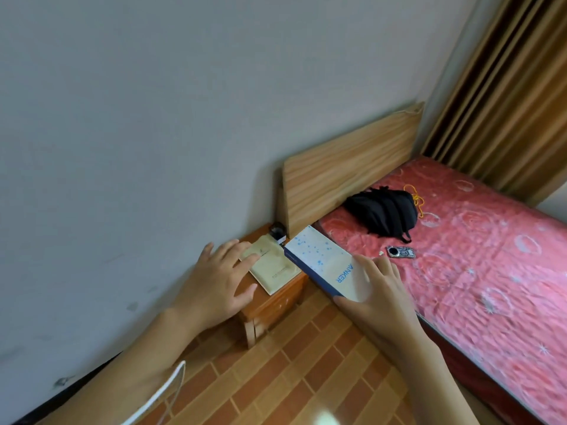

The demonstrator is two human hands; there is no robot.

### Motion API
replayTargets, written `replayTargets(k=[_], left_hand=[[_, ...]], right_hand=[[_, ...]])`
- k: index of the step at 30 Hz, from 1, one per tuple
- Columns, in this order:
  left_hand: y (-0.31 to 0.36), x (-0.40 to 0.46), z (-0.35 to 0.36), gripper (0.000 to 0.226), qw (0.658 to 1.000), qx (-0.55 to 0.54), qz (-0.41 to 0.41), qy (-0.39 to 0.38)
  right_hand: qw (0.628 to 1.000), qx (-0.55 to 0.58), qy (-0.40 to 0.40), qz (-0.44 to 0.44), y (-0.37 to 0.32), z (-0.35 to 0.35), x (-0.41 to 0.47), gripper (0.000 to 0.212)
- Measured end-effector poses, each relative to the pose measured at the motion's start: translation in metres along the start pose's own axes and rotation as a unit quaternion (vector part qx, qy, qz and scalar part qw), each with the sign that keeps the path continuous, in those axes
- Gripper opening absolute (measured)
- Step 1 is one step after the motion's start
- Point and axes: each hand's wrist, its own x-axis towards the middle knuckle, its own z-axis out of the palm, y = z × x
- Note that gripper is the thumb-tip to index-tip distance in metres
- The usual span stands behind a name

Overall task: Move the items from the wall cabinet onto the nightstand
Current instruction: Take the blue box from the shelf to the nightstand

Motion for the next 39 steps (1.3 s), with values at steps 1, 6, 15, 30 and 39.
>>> replayTargets(k=[1,6,15,30,39], left_hand=[[-0.008,0.002,0.003,0.062,1.000,-0.004,-0.002,-0.003],[-0.043,0.010,0.017,0.061,0.999,-0.030,-0.020,-0.005],[-0.102,0.051,0.041,0.059,0.998,-0.039,-0.042,-0.014],[-0.173,0.200,0.126,0.053,0.994,-0.044,-0.083,-0.062],[-0.224,0.254,0.215,0.054,0.989,-0.073,-0.073,-0.105]], right_hand=[[1.000,0.001,-0.006,-0.003,-0.006,0.007,0.009,0.086],[1.000,0.005,-0.029,-0.009,-0.026,0.031,0.054,0.090],[0.998,0.019,-0.059,-0.029,-0.035,0.079,0.136,0.089],[0.986,0.048,-0.160,-0.002,0.031,0.190,0.311,0.082],[0.973,0.020,-0.224,0.041,0.063,0.295,0.364,0.091]])
